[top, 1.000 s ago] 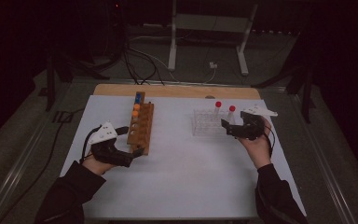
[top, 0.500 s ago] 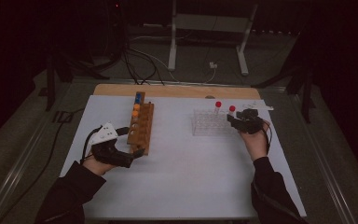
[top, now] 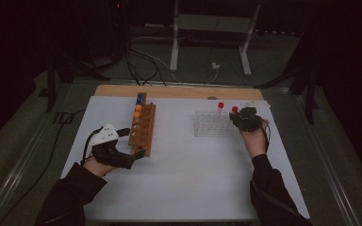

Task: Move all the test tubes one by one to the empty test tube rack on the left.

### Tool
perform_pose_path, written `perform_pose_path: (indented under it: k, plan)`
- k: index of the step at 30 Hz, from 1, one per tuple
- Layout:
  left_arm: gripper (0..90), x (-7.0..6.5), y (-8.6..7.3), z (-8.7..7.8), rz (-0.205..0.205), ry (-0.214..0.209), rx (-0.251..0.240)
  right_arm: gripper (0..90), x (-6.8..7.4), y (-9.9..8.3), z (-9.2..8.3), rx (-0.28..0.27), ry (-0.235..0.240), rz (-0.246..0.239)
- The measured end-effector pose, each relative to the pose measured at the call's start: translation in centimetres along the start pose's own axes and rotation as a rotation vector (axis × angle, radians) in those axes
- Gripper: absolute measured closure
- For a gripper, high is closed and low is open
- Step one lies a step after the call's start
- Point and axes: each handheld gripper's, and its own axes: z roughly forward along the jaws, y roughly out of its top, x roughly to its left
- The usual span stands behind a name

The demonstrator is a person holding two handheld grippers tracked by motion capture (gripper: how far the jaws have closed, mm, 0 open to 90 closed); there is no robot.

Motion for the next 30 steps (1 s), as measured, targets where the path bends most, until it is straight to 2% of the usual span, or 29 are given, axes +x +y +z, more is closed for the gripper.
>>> perform_pose_path:
  k: [6,16,23,30]
  plan:
    - [2.3,0.0,0.0,0.0,-0.003,-0.007,0.003,74.7,-0.1,0.6,-0.9,-0.026,0.001,0.004]
    - [2.4,-0.3,0.5,0.1,0.005,-0.022,0.006,74.8,0.1,2.9,-4.2,-0.09,0.011,-0.022]
    - [2.4,-0.5,0.8,0.3,0.011,-0.035,0.018,74.8,1.2,3.7,-6.1,-0.108,0.035,-0.06]
    - [2.4,-0.8,0.9,0.6,0.016,-0.049,0.024,74.8,3.1,3.8,-7.4,-0.112,0.104,-0.107]
